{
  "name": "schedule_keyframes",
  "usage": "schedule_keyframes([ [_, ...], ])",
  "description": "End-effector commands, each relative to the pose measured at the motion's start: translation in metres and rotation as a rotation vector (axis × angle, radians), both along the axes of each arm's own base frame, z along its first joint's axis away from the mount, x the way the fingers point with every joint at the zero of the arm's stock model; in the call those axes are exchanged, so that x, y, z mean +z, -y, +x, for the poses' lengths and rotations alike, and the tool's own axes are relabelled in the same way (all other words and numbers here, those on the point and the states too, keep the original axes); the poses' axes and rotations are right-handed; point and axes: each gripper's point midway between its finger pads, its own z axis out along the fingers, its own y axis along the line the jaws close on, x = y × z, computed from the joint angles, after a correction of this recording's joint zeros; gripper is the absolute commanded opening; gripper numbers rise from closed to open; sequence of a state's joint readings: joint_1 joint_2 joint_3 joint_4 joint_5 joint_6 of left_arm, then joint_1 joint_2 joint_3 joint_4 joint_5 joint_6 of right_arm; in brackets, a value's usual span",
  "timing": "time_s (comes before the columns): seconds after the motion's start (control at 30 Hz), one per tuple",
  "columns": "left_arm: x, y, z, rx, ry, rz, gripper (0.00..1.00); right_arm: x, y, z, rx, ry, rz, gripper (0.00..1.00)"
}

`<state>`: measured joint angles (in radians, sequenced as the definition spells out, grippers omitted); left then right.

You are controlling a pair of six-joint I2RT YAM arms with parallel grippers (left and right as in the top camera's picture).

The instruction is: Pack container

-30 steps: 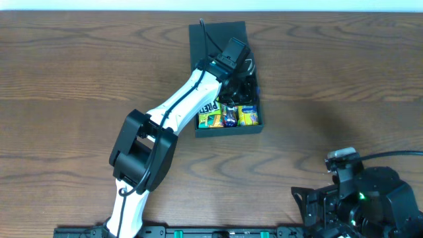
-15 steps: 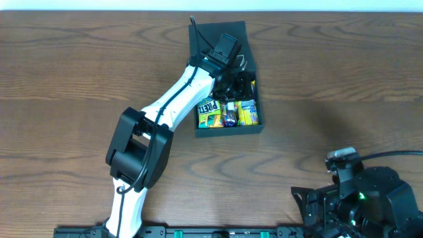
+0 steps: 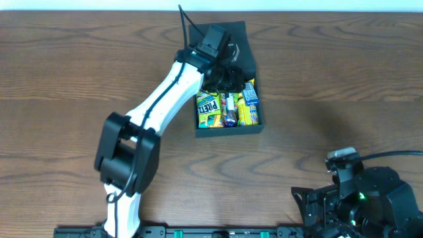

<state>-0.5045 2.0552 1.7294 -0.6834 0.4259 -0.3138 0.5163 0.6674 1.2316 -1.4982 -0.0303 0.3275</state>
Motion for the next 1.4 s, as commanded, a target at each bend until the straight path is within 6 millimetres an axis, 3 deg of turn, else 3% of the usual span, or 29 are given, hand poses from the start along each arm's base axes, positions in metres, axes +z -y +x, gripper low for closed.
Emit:
schedule_keyframes([
  [0.0, 0.037, -0.030, 0.015, 0.008, 0.183, 0.114, 0.57, 0.004, 0.001, 0.001, 0.004, 0.017, -0.004, 0.99],
  [0.1, 0.049, -0.046, 0.016, 0.022, 0.219, 0.158, 0.47, 0.004, 0.001, 0.001, 0.004, 0.017, -0.004, 0.99],
  [0.17, 0.054, -0.044, 0.014, 0.002, 0.225, 0.144, 0.14, 0.004, 0.001, 0.001, 0.004, 0.016, -0.004, 0.99],
  [0.2, 0.054, -0.041, 0.012, -0.006, 0.221, 0.134, 0.06, 0.004, 0.001, 0.001, 0.004, 0.017, -0.004, 0.99],
  [0.43, 0.042, 0.007, -0.009, -0.194, 0.172, -0.017, 0.06, 0.004, 0.001, 0.001, 0.004, 0.016, -0.004, 0.99],
  [0.6, 0.017, 0.034, -0.015, -0.271, 0.161, -0.038, 0.06, 0.004, 0.001, 0.001, 0.004, 0.017, -0.004, 0.99],
  [0.83, -0.010, 0.054, -0.026, -0.346, 0.148, -0.018, 0.06, 0.004, 0.001, 0.001, 0.004, 0.017, -0.004, 0.99],
  [1.03, -0.011, 0.071, -0.029, -0.378, 0.190, -0.023, 0.06, 0.004, 0.001, 0.001, 0.004, 0.017, -0.004, 0.99],
  [1.37, -0.040, 0.078, -0.032, -0.375, 0.167, 0.036, 0.06, 0.004, 0.001, 0.001, 0.004, 0.017, -0.004, 0.99],
])
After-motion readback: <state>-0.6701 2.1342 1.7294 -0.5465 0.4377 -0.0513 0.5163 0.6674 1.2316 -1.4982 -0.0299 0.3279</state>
